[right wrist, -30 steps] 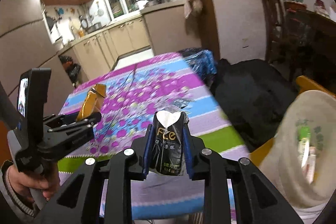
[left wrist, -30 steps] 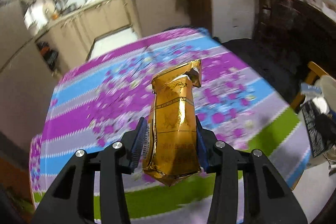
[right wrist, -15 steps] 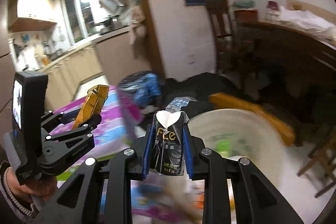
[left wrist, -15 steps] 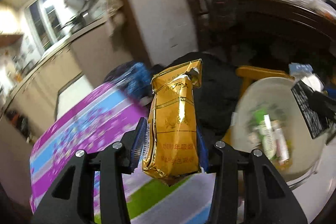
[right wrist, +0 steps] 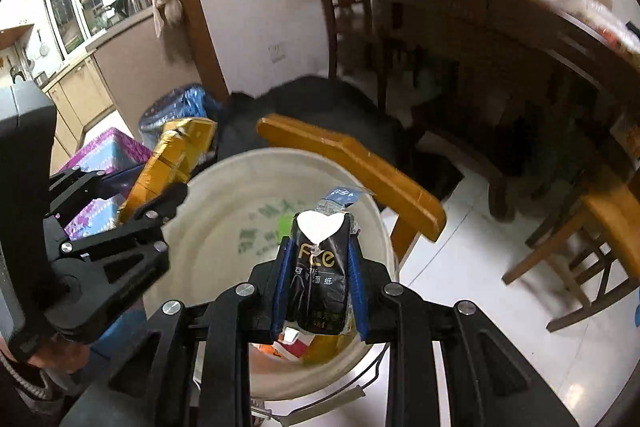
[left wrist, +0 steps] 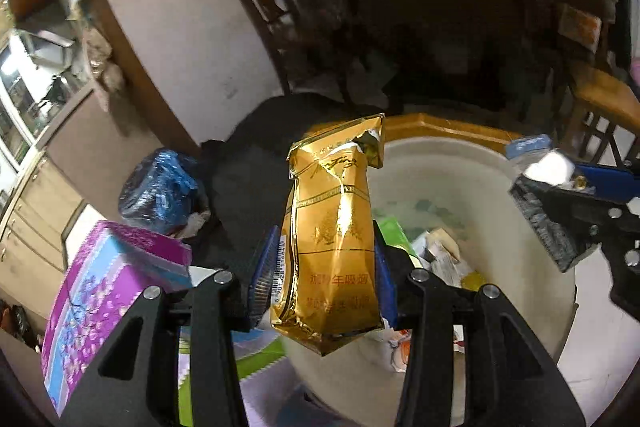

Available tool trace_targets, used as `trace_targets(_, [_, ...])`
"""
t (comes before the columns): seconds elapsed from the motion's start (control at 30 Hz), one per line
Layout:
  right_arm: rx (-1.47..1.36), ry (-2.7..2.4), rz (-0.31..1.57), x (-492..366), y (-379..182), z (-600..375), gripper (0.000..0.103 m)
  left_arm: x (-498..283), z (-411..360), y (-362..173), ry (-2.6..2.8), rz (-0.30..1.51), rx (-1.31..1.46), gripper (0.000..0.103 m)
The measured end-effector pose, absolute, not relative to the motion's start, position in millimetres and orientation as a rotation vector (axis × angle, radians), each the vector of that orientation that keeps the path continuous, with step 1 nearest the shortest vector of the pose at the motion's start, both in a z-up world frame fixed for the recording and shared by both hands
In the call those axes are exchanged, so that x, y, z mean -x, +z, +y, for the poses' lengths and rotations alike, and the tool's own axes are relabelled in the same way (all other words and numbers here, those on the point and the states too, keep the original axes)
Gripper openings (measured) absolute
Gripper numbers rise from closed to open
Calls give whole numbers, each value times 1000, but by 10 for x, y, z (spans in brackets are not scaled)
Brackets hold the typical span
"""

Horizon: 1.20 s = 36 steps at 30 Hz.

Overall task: Collect trash
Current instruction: 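Open both tools to drop the snack bag and tissue pack into the bucket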

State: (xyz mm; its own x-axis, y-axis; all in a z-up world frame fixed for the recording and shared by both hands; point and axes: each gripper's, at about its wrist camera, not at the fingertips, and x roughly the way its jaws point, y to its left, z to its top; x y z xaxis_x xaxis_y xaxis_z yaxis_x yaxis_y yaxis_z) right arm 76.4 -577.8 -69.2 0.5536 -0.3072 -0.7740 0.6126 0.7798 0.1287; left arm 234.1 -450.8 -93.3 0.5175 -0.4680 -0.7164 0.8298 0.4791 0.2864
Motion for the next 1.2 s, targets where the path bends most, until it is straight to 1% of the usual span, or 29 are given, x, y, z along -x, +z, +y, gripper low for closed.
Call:
trace_targets(0.1, [-432,-545,841,-890,-797,-5772,28,-2400,-4560,-1038,-880,669,-688,42])
trace_targets(0.27, [-424,-547,875,-1090,-868,-5679,28,-2470,-4567,-1136,-897,712,-691,43])
trace_targets(0.33, [-423,-546,888,-1132,-869,-5679,30,-2443,-4583,-1145,-916,728,-687,44])
trace_targets(0.4, [-422,-560,903,-1159,-887,-5668,37,-2428,-4607,-1157,-932,727,-709,48])
trace_targets(0.47, [-425,-567,914,-1191,-909,-5676,41,-2423,-4593,-1170,-914,701,-722,79])
trace_targets(0.5, [-420,-571,912,-1191,-896,-5660,41,-2425,-4572,-1159,-912,682,-714,80])
trace_targets(0.77, [-387,-592,914,-1193,-862,-5582,41,-2504,-4511,-1132,-912,709,-671,80])
trace_targets(1.2, [-352,-692,978,-1252,-941,-5530,41,-2465,-4482,-1099,-913,689,-654,80])
